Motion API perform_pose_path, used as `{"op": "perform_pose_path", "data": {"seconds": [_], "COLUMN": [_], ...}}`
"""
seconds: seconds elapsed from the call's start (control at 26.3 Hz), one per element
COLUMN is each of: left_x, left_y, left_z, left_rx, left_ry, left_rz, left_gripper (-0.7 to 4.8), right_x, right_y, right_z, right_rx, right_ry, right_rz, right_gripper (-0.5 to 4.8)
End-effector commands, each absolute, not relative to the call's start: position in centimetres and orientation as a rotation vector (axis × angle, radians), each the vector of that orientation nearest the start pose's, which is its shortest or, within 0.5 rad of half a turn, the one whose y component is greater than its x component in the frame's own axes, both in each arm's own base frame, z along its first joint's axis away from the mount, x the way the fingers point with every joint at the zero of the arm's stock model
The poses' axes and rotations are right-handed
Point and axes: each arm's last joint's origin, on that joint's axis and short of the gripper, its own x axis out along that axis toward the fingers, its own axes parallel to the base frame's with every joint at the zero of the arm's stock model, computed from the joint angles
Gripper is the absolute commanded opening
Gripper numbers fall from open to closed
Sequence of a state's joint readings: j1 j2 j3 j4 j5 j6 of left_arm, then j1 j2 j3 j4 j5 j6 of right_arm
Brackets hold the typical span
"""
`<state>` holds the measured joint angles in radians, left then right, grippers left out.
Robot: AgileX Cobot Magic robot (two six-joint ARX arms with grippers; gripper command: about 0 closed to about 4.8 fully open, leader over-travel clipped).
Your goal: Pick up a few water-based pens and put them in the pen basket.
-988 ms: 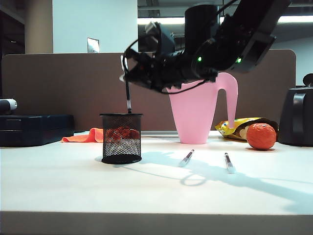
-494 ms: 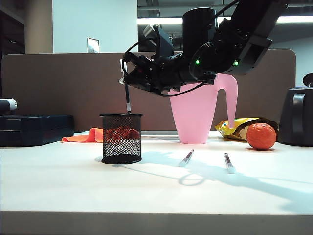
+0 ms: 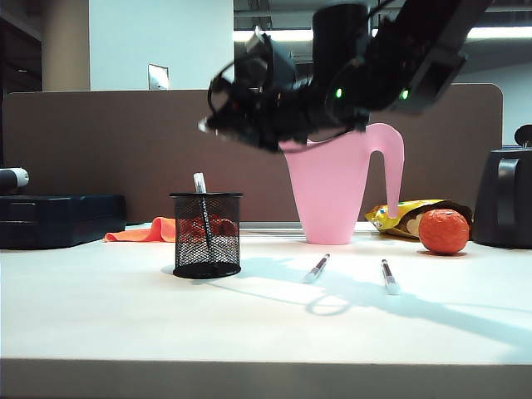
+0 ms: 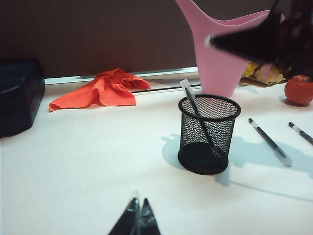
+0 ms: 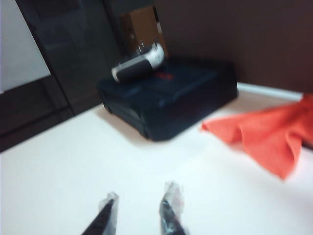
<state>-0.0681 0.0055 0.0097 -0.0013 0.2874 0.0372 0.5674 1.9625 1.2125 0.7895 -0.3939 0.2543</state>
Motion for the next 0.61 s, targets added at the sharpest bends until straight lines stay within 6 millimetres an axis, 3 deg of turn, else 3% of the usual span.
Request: {"op": "perform_pose_path", "data": {"seconds": [0.04, 0.3, 0.46, 0.61], "left_x": [9.5, 9.5, 9.5, 9.5], "left_y": [-1.5, -1.5, -1.5, -1.5], "left_z": [16.8, 16.8, 16.8, 16.8], "left_rx": [0.046, 0.046, 0.046, 0.046], "left_ry": [-0.022, -0.022, -0.022, -0.022], "left_rz": [-0.359, -0.359, -0.358, -0.359], "left_gripper": [-0.05, -0.05, -0.05, -0.05], "right_x": [35.7, 34.7, 33.9, 33.1], "right_y": [23.6, 19.9, 17.3, 15.5], "right_z": [25.4, 29.3, 31.1, 32.2], "right_rx": [0.224, 0.124, 0.121, 0.097], "right_ry": [0.016, 0.095, 0.167, 0.215], "right_rz": [0.962, 0.884, 0.828, 0.790], "right_gripper": [1.16, 1.13, 0.35, -0.03]}}
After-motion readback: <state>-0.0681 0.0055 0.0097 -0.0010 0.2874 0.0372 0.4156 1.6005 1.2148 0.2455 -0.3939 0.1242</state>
